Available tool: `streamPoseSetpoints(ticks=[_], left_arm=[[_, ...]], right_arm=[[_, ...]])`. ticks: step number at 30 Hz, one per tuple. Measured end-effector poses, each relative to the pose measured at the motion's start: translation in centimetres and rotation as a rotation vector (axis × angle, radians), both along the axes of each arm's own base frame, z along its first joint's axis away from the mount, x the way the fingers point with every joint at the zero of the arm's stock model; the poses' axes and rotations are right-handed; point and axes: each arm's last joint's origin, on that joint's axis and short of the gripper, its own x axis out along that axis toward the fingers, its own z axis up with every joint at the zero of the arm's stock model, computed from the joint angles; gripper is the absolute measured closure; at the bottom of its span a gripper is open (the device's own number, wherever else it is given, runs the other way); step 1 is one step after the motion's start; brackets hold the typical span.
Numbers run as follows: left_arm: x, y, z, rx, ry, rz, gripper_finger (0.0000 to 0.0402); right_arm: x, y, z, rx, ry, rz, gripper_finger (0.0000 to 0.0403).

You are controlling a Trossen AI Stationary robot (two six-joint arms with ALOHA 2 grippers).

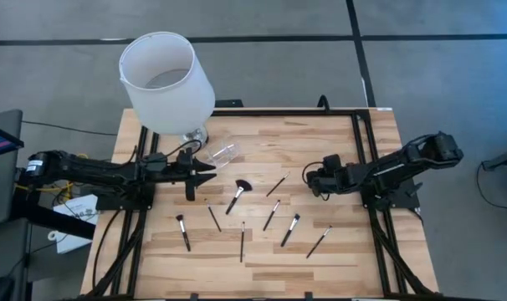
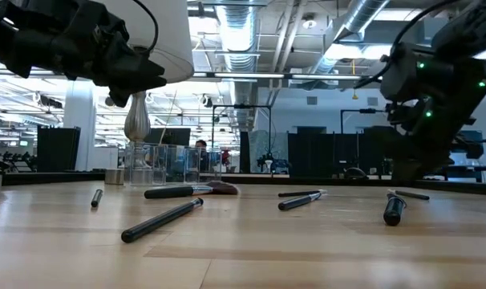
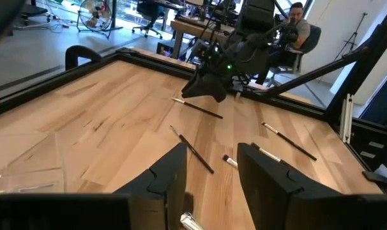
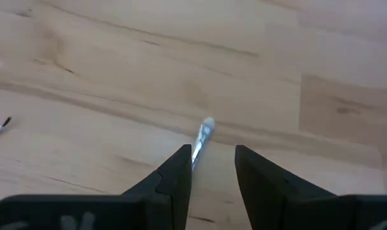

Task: Put items in baskets/containers
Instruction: Put the black eyebrow brush in the transparent organizer

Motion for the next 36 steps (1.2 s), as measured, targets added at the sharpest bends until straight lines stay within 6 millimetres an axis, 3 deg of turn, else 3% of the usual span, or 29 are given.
streamPoseSetpoints(ticks=[13, 27, 36], left_arm=[[0.0, 0.0, 0.0, 0.0, -0.004, 0.0, 0.0266], [0.0, 0.0, 0.1, 0.0, -0.006, 0.0, 0.0266], [0.0, 0.0, 0.1, 0.0, -0.006, 0.0, 0.0266]], right_arm=[[1.0, 0.0, -1.8, -0.042, -0.001, -0.038, 0.029], [0.8, -1.0, -0.1, -0.007, -0.142, -0.141, 0.029], [1.8, -2.0, -2.0, -0.013, -0.148, -0.214, 0.029]])
